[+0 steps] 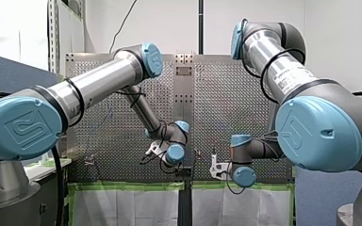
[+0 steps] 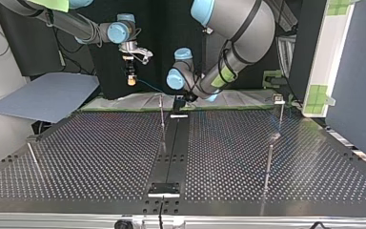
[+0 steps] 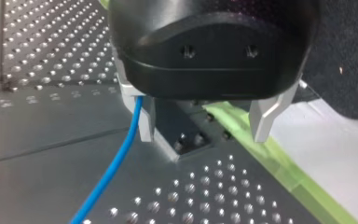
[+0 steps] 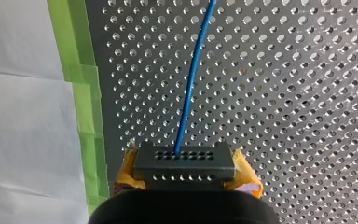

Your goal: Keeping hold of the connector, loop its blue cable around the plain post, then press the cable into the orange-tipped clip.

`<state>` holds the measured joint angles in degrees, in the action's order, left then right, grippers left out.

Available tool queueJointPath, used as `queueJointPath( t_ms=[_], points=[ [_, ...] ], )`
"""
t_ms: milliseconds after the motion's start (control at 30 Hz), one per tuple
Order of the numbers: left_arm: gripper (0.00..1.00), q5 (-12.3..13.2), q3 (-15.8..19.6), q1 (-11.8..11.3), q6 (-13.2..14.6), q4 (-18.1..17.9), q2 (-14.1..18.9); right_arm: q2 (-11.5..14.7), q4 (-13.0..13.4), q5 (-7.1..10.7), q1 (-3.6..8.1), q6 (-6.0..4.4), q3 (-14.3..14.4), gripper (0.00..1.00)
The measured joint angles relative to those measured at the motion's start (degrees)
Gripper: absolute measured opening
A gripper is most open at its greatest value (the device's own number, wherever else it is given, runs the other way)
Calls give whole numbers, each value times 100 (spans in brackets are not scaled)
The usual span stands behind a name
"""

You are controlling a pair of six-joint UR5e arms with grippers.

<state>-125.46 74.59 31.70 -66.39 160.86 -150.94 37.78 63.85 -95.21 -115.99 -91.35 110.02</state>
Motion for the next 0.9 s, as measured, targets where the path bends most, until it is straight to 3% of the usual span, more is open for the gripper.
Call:
queueJointPath(
  t_ms=[900],
  points=[
    [100, 1486, 38, -239, -1494, -66, -44, -2, 11, 113, -14, 169, -1, 0]
  ],
)
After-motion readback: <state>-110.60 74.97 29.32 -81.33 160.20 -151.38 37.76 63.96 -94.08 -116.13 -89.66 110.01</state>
